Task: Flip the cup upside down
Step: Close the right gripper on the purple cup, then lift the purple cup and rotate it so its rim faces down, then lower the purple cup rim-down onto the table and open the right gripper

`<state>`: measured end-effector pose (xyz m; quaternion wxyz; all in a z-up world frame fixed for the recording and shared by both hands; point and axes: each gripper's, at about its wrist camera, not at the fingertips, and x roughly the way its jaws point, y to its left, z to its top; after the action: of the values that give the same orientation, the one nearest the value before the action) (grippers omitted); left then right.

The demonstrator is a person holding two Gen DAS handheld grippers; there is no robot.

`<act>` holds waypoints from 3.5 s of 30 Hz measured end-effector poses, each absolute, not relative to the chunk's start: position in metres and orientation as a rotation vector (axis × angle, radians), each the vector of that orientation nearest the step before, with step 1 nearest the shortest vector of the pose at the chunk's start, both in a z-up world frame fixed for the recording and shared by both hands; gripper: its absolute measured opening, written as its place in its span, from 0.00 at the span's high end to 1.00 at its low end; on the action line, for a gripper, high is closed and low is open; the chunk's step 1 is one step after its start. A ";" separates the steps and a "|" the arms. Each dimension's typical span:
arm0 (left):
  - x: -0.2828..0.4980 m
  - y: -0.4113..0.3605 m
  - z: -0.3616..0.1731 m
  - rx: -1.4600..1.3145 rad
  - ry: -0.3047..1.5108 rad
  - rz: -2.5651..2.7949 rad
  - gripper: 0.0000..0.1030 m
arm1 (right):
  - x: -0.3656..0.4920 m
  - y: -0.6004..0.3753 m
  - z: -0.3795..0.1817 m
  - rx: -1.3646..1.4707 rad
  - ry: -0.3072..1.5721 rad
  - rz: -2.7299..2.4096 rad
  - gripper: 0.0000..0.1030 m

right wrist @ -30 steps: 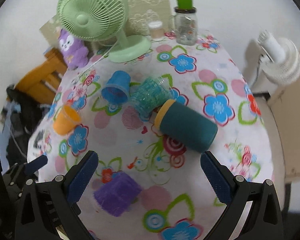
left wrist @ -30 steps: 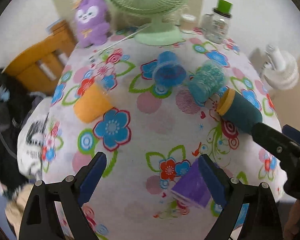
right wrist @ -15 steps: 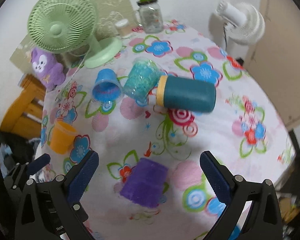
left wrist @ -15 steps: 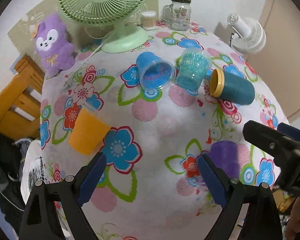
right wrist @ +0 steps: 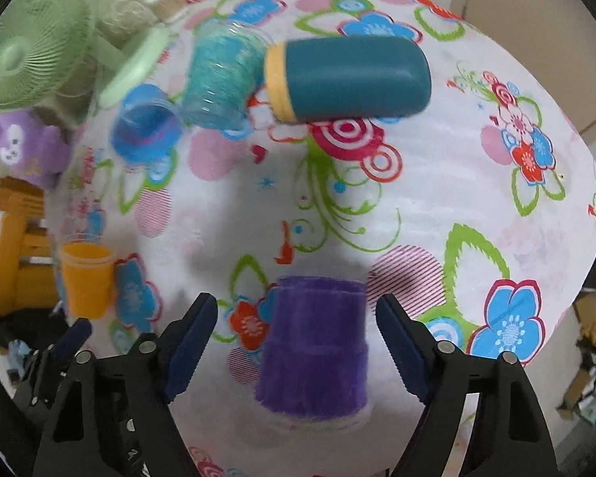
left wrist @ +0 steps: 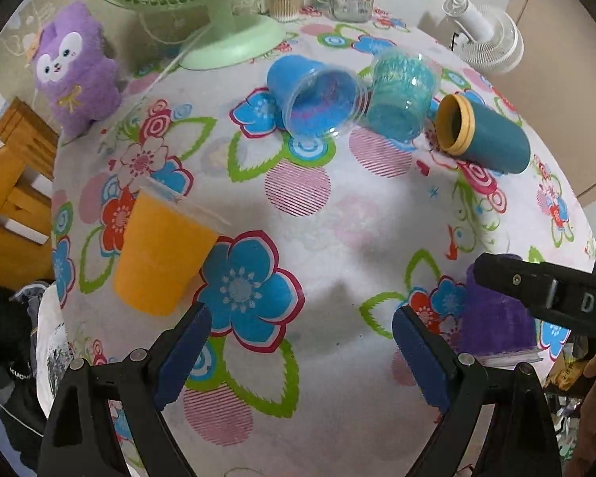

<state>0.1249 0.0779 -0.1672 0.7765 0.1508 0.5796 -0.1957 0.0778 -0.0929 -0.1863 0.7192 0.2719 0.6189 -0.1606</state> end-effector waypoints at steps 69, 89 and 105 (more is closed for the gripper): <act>0.044 0.066 -0.102 0.004 1.063 -0.053 0.09 | 0.052 -0.086 -0.096 -0.080 0.716 0.199 0.45; 0.071 0.082 -0.185 -0.035 1.080 -0.093 0.09 | 0.077 -0.066 -0.181 -0.018 0.644 0.224 0.45; 0.059 0.081 -0.191 -0.010 1.112 -0.126 0.09 | 0.055 -0.074 -0.183 0.051 0.755 0.173 0.12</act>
<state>0.0589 0.0811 -0.1914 0.8476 -0.0049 0.5273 -0.0597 0.0545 -0.0740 -0.1825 0.9256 0.0248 0.3682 0.0845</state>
